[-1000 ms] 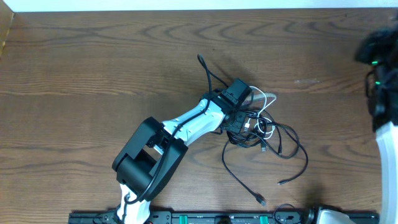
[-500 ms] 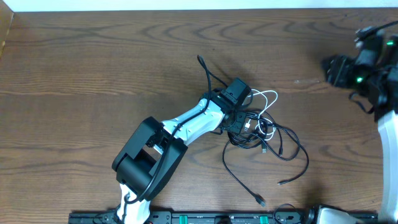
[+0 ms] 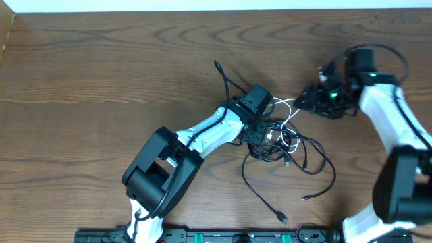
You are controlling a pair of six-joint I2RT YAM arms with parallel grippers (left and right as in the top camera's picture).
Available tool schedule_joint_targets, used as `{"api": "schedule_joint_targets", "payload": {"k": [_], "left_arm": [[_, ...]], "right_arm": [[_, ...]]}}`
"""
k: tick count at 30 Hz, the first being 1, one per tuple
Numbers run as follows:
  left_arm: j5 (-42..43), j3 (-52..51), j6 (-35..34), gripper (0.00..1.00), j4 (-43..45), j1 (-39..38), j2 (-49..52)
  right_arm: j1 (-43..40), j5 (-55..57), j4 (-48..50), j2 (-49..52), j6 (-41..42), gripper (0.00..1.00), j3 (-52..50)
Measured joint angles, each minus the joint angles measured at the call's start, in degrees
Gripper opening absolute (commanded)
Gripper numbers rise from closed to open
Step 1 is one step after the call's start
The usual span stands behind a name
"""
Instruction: Untangle cables
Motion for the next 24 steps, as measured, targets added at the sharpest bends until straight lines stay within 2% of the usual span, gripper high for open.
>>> {"api": "schedule_joint_targets", "payload": {"k": [8,11,12,15,16,20,24], "left_arm": [[0.02,0.00,0.02,0.08,0.00,0.00,0.00],[0.00,0.00,0.02,0.08,0.00,0.00,0.00],[0.02,0.00,0.02,0.08,0.00,0.00,0.00],[0.02,0.00,0.02,0.08,0.00,0.00,0.00],[0.02,0.00,0.02,0.08,0.00,0.00,0.00],[0.02,0.00,0.02,0.08,-0.02,0.00,0.00],[0.02,0.00,0.00,0.08,-0.04,0.00,0.00]], "right_arm": [[4.04,1.57,5.90,9.05,7.82,0.53,-0.09],[5.22,2.25,6.03,10.95,10.58,0.44,-0.09],[5.62,2.12,6.12,11.15,11.28,0.38,-0.04],[6.58,2.49,6.45,11.54,12.90,0.08,0.00],[6.80,2.69,6.51,11.76,13.31,0.01,0.00],[6.95,2.91,6.78,12.35,14.49,0.01,-0.02],[6.21,2.99,8.00,12.26,12.35,0.01,0.04]]}}
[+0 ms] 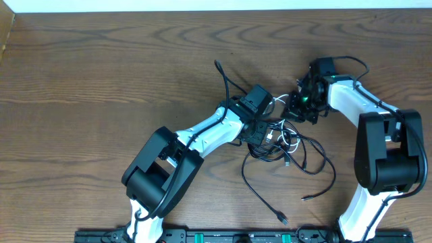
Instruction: Untangle cables
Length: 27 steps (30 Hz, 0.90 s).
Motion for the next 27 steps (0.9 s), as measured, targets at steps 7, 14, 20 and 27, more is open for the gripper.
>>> {"api": "schedule_joint_targets", "payload": {"k": [7,14,20,27], "left_arm": [[0.15,0.00,0.00,0.08,0.11,0.00,0.00],[0.20,0.00,0.00,0.08,-0.04,0.00,0.00],[0.20,0.00,0.00,0.08,0.00,0.00,0.00],[0.20,0.00,0.00,0.08,0.00,0.00,0.00]], "right_arm": [[-9.97,1.92,3.58,-12.02,-2.95,0.02,2.71],[-20.96,8.74,11.04,-33.35,-3.15,0.02,5.90],[-22.86,11.50,8.72,-42.97,-3.67,0.06,6.03],[-21.49,7.28,-11.17,-42.58,-5.16,0.35,5.97]]}}
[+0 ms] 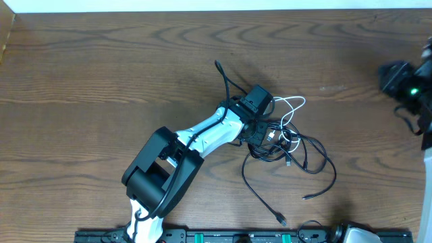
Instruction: Untangle cables
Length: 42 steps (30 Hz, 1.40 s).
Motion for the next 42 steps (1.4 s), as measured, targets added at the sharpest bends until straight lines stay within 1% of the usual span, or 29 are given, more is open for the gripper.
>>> {"api": "schedule_joint_targets", "payload": {"k": [2,3,4,6,8,9,11,12,13,15,17,18,20,21,22,25,27,30,34,35,36,38,39,42], "left_arm": [[0.00,0.00,0.02,0.08,0.00,0.00,0.00],[0.00,0.00,0.00,0.08,0.00,0.00,0.00],[0.02,0.00,0.00,0.08,0.00,0.00,0.00],[0.02,0.00,0.00,0.08,0.00,0.00,0.00],[0.02,0.00,0.00,0.08,-0.02,0.00,0.00],[0.02,0.00,0.00,0.08,-0.04,0.00,0.00],[0.02,0.00,0.00,0.08,-0.04,0.00,0.00],[0.02,0.00,0.00,0.08,-0.04,0.00,0.00],[0.02,0.00,0.00,0.08,-0.02,0.00,0.00],[0.02,0.00,0.00,0.08,-0.07,0.00,0.00],[0.02,0.00,0.00,0.08,-0.07,0.00,0.00],[0.02,0.00,0.02,0.08,-0.07,0.00,0.00],[0.02,0.00,0.00,0.08,-0.09,0.00,0.00],[0.02,0.00,0.00,0.08,-0.11,0.00,0.00],[0.02,0.00,0.00,0.08,-0.11,0.00,0.00],[0.07,0.00,0.00,0.08,-0.13,0.00,0.00],[0.11,0.00,0.00,0.08,-0.13,0.00,0.00],[0.17,0.00,0.00,0.08,-0.15,0.00,0.00],[0.17,0.00,0.00,0.08,-0.20,0.00,0.00],[0.17,0.00,0.00,0.08,-0.20,0.00,0.00],[0.17,0.00,0.00,0.08,-0.20,0.00,0.00],[0.17,0.00,0.00,0.08,-0.20,0.00,0.00],[0.17,0.00,0.00,0.08,-0.20,0.00,0.00],[0.17,0.00,0.00,0.08,-0.20,0.00,0.00]], "right_arm": [[1.36,-2.54,-5.01,1.49,-0.44,0.40,-0.22],[2.25,-3.69,-7.04,2.36,-0.57,0.41,-0.46],[3.67,-4.74,-8.79,3.61,-0.85,0.39,-0.81],[5.38,-5.49,-9.11,4.83,-0.98,0.38,-1.49],[8.33,-6.43,-7.67,6.62,-1.14,0.43,-2.99],[9.97,-6.64,-6.05,7.63,-1.18,0.41,-3.91],[13.03,-7.02,-3.23,10.05,-1.42,0.32,-5.40],[14.34,-7.08,-2.21,11.34,-1.20,0.31,-5.92],[16.11,-7.13,-0.98,13.55,-0.70,0.32,-6.58],[18.14,-6.93,-0.15,16.90,0.85,0.37,-7.23],[19.32,-6.23,0.48,20.00,3.02,0.38,-7.61],[19.67,-6.10,1.18,21.94,4.57,0.32,-7.65],[20.06,-6.36,3.02,25.14,6.49,0.24,-7.65],[20.17,-6.86,3.89,26.75,7.34,0.17,-7.65],[20.37,-7.63,4.94,28.76,8.37,0.16,-7.67],[21.62,-9.40,7.26,34.05,10.27,0.20,-7.67],[22.36,-9.92,8.02,36.68,11.34,0.21,-7.72],[23.15,-10.45,9.40,39.28,13.29,0.20,-7.72],[23.32,-10.60,9.51,40.06,15.41,0.23,-7.72],[23.32,-10.54,9.60,40.06,15.78,0.24,-7.72],[23.32,-10.34,9.60,40.06,16.28,0.28,-7.72],[23.32,-9.38,9.51,40.06,17.07,0.41,-7.72],[23.32,-8.98,9.44,40.06,17.31,0.43,-7.72],[23.37,-8.48,9.46,39.98,18.18,0.42,-7.56]]}}
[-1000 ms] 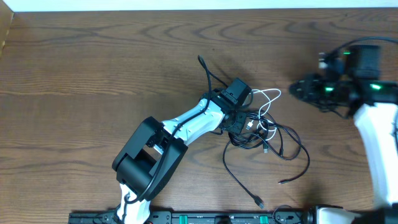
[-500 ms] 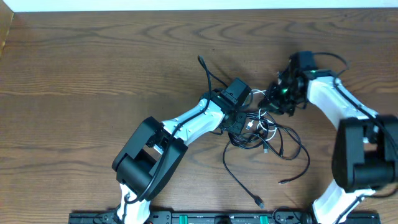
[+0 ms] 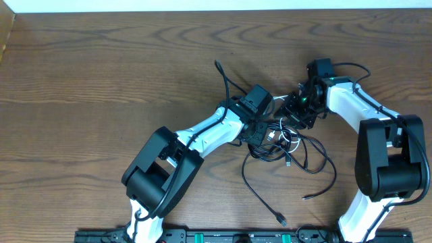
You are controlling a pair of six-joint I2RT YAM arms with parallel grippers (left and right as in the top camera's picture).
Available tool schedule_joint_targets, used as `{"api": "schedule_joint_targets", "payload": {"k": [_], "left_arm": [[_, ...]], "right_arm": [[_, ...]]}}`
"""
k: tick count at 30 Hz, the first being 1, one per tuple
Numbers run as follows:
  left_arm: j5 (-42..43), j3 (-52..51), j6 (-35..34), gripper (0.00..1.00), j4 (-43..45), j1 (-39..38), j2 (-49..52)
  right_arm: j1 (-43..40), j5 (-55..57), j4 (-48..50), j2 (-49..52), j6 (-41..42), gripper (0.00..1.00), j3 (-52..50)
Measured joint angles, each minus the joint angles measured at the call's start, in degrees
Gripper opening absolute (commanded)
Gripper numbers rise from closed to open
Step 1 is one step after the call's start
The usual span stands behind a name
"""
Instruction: Untangle cables
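A tangle of black cables (image 3: 291, 152) with a thin white cable (image 3: 289, 140) through it lies right of the table's middle. One black end (image 3: 223, 75) runs up and left; another trails down to a plug (image 3: 281, 219). My left gripper (image 3: 260, 133) presses into the knot's left side, its fingers lost among dark cables. My right gripper (image 3: 290, 110) reaches in from the right to the knot's upper edge, at the white loop. Whether either holds a cable is hidden.
The wooden table (image 3: 101, 81) stretches away to the left and the back. A short loose black end (image 3: 312, 196) lies at the lower right of the tangle. A black rail (image 3: 202, 236) runs along the front edge.
My right arm was far off at the right edge of the view; its gripper is now back at the upper right of the knot. The white loop looks drawn in. The left arm has not moved.
My right gripper first stood just right of the knot by the white loop, then closer against it, then far away at the right edge with the white loop lying loose. Now it is at the knot again. My left gripper stayed on the tangle throughout.
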Motion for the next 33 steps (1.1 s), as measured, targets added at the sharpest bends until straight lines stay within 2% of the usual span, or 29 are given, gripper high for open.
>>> {"api": "schedule_joint_targets", "payload": {"k": [5,8,13,14,16,17,28,33], "left_arm": [[0.00,0.00,0.00,0.08,0.00,0.00,0.00],[0.00,0.00,0.00,0.08,0.00,0.00,0.00],[0.00,0.00,0.02,0.08,0.00,0.00,0.00],[0.00,0.00,0.00,0.08,0.00,0.00,0.00],[0.00,0.00,0.00,0.08,0.00,0.00,0.00],[0.00,0.00,0.00,0.08,0.00,0.00,0.00],[0.02,0.00,0.00,0.08,-0.24,0.00,0.00],[0.02,0.00,0.02,0.08,-0.24,0.00,0.00]], "right_arm": [[0.22,1.03,0.96,-0.04,0.66,0.39,0.00],[0.46,2.99,2.47,-0.04,1.40,0.25,-0.07],[2.01,4.68,6.88,-0.24,2.47,0.26,-1.86],[2.47,4.68,7.80,-0.35,2.49,0.22,-2.21],[3.48,4.85,9.40,-0.68,2.25,0.05,-3.17],[3.93,5.38,9.84,-0.81,2.32,0.01,-3.76],[4.35,5.46,10.91,-1.44,2.40,0.01,-5.35],[2.14,4.15,10.88,-1.70,-0.26,0.01,-5.70]]}}
